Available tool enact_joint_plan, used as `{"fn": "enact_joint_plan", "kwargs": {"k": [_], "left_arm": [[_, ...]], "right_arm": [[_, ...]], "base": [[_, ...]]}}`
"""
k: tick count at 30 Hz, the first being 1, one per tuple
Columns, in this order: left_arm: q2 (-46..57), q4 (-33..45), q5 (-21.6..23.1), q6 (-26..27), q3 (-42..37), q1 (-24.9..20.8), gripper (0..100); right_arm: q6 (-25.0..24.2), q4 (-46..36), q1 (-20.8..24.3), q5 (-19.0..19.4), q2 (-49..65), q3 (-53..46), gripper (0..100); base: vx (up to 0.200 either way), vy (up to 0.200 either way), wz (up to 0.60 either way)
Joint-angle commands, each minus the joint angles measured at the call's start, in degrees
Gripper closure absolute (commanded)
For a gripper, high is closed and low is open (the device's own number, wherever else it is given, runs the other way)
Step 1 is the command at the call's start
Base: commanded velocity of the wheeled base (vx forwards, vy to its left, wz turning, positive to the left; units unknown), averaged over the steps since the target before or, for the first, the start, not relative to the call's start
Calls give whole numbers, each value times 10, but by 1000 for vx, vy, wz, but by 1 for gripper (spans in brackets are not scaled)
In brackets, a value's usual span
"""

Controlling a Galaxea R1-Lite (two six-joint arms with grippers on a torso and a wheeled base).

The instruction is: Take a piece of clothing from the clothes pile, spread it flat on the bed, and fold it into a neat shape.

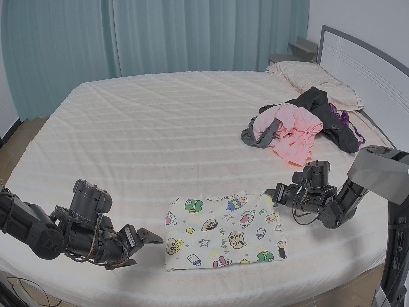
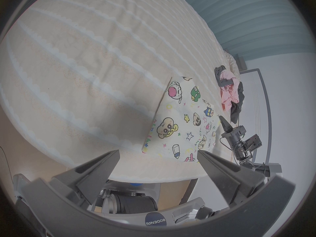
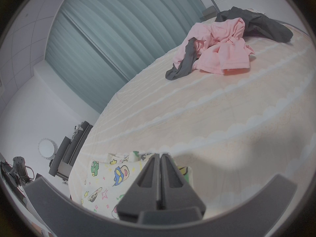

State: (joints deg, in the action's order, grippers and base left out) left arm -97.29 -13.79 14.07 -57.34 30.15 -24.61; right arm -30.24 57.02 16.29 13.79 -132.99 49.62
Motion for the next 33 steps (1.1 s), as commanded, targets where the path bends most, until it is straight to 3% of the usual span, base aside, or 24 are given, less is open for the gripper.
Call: {"fn": "enact_joint_plan", "kwargs": {"k": [1, 23, 24, 33], "left_arm": [[-1, 0, 0, 0, 0, 0, 0], [-2, 0, 1, 0, 0, 0, 0], [-2, 0, 1, 0, 0, -1, 0], [-10, -13, -6, 2, 9, 3, 0]], "right_arm": [[-1, 0, -8, -2, -17, 14, 100], [-5, -5, -15, -20, -38, 66, 100], [-5, -5, -15, -20, -39, 67, 0], [-7, 1, -41, -21, -3, 25, 0]], "base": [[0, 0, 0], [0, 0, 0], [0, 0, 0], [0, 0, 0]]}}
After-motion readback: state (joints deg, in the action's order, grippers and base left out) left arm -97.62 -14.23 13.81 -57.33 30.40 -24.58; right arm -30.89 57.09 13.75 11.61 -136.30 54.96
